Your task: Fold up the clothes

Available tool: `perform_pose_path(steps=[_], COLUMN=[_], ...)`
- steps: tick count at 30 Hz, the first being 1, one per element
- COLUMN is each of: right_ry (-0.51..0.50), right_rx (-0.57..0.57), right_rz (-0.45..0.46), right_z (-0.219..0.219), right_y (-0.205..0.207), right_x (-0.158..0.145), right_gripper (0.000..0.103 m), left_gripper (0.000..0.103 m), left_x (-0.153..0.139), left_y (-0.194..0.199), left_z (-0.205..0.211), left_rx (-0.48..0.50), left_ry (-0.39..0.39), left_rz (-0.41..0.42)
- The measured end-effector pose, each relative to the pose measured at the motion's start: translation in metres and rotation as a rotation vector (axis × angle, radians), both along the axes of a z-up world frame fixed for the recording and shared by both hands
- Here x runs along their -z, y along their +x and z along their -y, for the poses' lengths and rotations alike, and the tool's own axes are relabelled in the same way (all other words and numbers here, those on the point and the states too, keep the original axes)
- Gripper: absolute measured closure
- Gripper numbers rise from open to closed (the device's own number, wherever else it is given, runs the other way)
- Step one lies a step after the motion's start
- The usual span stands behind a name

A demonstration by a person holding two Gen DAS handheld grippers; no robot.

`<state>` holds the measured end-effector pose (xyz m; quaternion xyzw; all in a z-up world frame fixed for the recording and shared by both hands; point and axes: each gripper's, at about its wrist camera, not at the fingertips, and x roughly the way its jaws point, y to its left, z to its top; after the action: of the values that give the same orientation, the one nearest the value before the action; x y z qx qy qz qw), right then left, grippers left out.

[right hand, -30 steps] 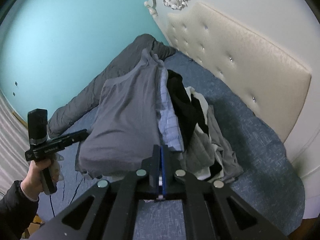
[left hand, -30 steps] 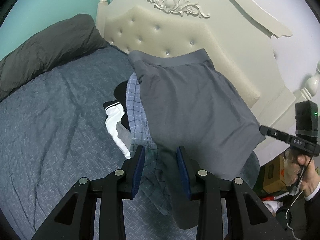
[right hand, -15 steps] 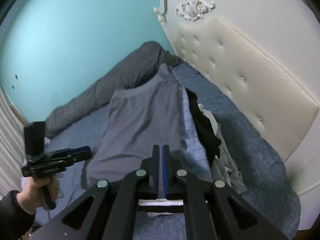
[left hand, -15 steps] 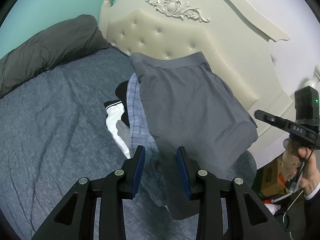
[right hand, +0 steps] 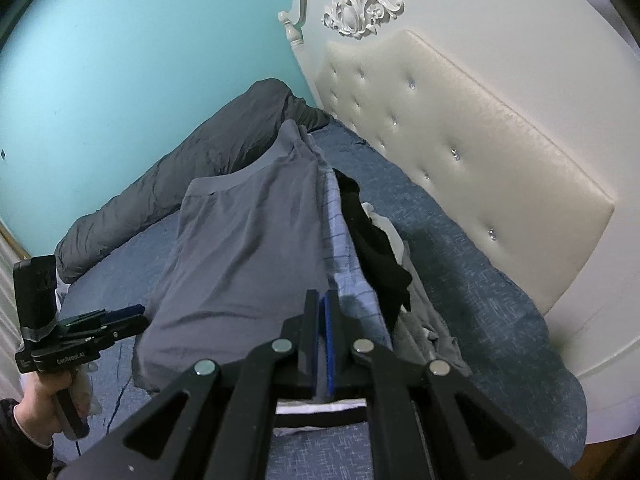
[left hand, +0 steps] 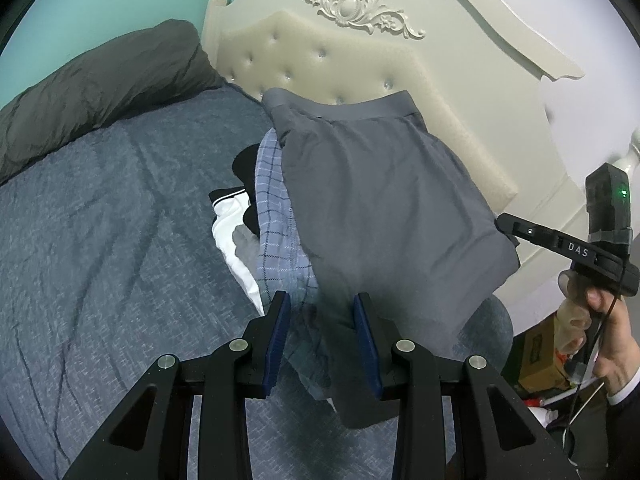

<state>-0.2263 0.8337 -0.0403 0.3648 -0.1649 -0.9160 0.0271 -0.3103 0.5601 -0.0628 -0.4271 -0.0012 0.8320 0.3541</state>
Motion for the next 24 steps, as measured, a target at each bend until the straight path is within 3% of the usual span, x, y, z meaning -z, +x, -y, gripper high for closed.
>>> perform_pose_path(steps=[18, 24], right_ry=[0.088, 0.116], right_rx=[0.036, 0.073], right_rz=[-0.078, -0.086], right_z=[0.040, 0.058], right_y=[0.036, 0.052], right_x=[-0.031, -0.040], right_gripper=[0.100, 0.092], left_gripper=[0.067, 0.067], left_x=[-0.033, -0.048], left_y=[0.028, 0.043], left_z=[0.026, 0.032], left_rx=[-0.021, -0.019], left_ry=[0.028, 0.028], left_rz=[-0.052, -0.086])
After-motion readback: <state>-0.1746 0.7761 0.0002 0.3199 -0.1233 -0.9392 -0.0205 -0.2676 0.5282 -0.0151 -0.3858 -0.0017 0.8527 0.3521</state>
